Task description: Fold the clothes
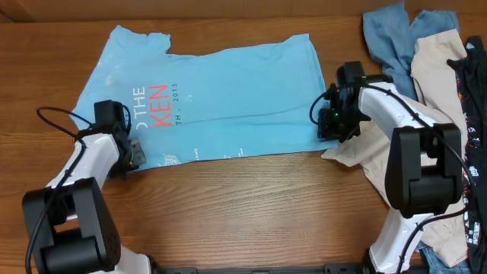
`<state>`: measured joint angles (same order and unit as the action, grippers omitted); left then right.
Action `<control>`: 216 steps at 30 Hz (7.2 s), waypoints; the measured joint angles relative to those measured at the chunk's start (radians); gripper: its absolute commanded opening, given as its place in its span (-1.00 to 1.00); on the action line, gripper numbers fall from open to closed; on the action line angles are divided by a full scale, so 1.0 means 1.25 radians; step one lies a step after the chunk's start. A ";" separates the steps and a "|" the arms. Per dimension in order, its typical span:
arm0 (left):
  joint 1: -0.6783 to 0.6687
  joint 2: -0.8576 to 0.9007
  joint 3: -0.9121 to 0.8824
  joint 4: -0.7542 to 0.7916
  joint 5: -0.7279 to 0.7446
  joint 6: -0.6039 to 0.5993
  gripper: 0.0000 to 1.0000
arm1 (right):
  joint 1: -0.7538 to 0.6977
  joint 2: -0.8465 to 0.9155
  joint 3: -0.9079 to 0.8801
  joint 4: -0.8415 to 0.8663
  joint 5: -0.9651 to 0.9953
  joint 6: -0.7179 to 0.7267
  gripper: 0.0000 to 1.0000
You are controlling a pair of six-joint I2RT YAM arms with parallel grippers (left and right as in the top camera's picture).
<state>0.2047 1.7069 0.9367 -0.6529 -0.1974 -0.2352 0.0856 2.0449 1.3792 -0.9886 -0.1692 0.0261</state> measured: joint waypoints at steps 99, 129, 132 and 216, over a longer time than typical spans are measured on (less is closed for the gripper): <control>0.136 -0.135 0.034 -0.145 0.027 -0.011 0.53 | 0.000 -0.265 -0.181 -0.009 0.002 0.111 0.40; 0.130 0.453 0.886 -0.182 0.316 0.212 1.00 | 0.000 -0.328 0.049 -0.015 -0.048 0.041 1.00; 0.123 0.507 0.927 -0.135 0.320 0.213 1.00 | 0.000 -0.328 0.049 -0.028 -0.048 0.041 1.00; 0.078 0.673 1.047 -0.374 0.302 0.128 -0.90 | -0.026 0.140 0.048 0.737 -0.004 0.051 -0.69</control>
<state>0.3027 2.5484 2.2452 -1.1198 0.1799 -0.0757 0.0528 2.2200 1.4395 -0.0673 -0.1745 0.0898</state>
